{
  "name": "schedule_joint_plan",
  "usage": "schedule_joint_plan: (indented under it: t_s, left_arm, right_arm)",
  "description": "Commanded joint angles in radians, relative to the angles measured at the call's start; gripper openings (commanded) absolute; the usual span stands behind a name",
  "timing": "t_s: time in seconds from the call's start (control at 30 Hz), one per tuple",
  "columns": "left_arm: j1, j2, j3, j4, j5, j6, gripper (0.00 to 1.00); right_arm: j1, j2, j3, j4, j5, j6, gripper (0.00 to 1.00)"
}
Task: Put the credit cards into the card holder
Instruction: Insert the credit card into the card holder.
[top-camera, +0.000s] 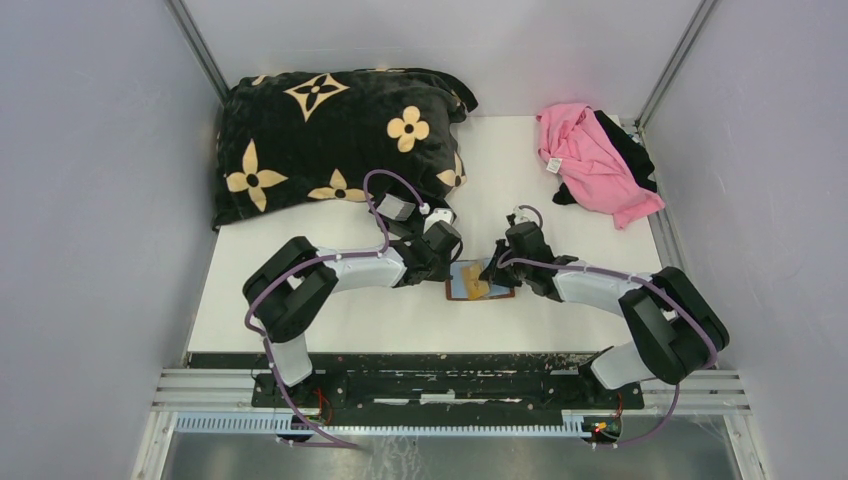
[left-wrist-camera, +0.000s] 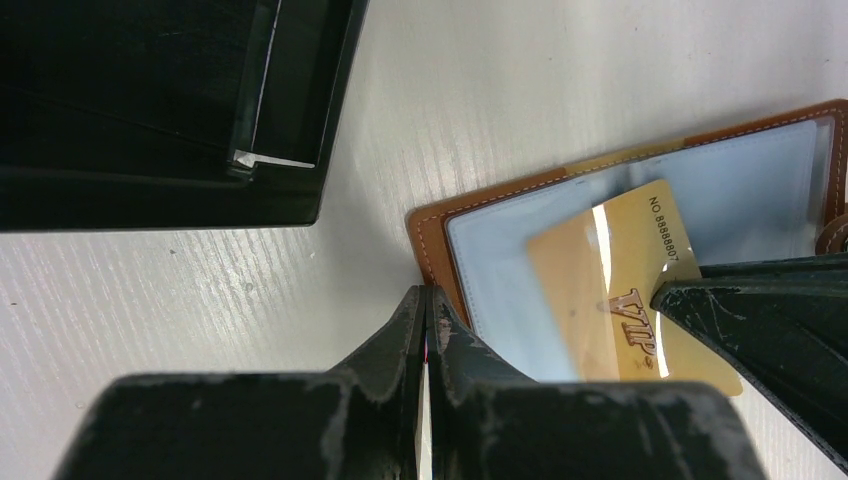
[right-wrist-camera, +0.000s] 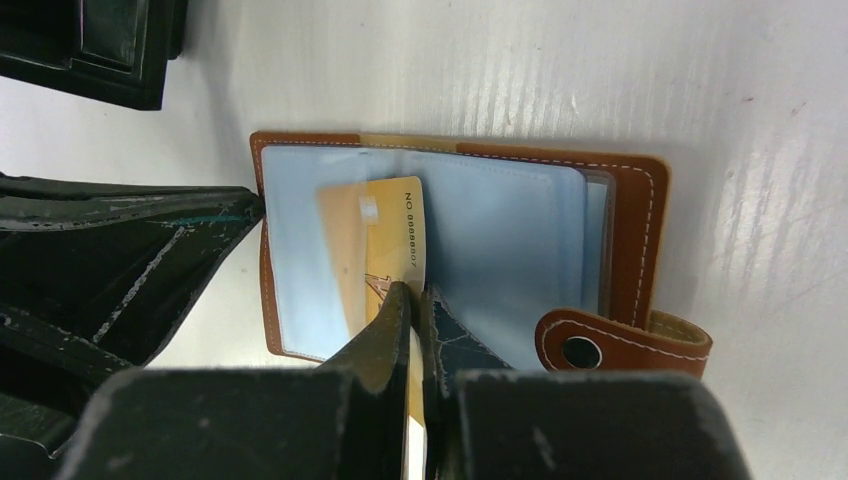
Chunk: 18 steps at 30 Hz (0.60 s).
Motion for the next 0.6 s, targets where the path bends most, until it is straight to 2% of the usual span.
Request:
schedule_joint_plan:
  t_s: [0.0, 0.17, 0.57]
  left_arm:
    - [-0.009, 0.038, -0.066, -0.138, 0.011, 0.019, 0.08]
    - [-0.010, 0.026, -0.088, -0.127, 0.027, 0.001, 0.08]
    - [-0.012, 0.002, -0.121, -0.118, 0.048, -0.016, 0.07]
  right_arm:
    - [0.014, 0.019, -0.048, -0.069, -0.034, 0.003, 0.01]
    - [0.015, 0.044, -0.061, -0.014, -0.015, 0.030, 0.01]
    - [0.014, -0.016, -0.082, 0.017, 0.196, 0.050, 0.01]
